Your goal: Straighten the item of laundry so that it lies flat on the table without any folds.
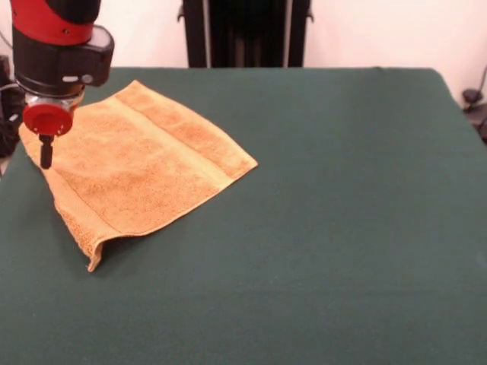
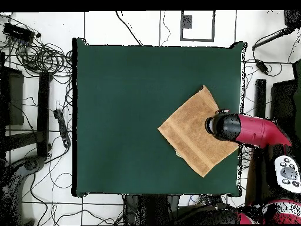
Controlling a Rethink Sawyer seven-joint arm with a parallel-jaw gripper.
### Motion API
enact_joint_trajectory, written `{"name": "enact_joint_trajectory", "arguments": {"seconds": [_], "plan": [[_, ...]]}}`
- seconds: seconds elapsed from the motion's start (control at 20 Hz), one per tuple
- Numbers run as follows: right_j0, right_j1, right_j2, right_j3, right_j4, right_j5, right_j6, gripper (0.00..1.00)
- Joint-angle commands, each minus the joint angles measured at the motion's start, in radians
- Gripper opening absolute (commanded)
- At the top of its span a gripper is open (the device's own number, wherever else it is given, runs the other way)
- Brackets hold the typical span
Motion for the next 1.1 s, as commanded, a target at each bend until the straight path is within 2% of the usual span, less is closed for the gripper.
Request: {"name": "enact_joint_trajectory", "arguments": {"seconds": [0.05,0.2,0.5,0.7,1.1], "plan": [[-0.19,-0.057,0.257,0.126,0.072,0.122,-0.385,1.0],[-0.198,-0.058,0.262,0.115,0.059,0.136,-0.371,1.0],[-0.156,-0.075,0.247,0.17,0.046,0.071,-0.211,1.0],[-0.122,-0.091,0.237,0.203,0.074,0.08,-0.131,1.0],[-0.07,-0.11,0.222,0.224,0.15,0.119,-0.059,1.0]]}}
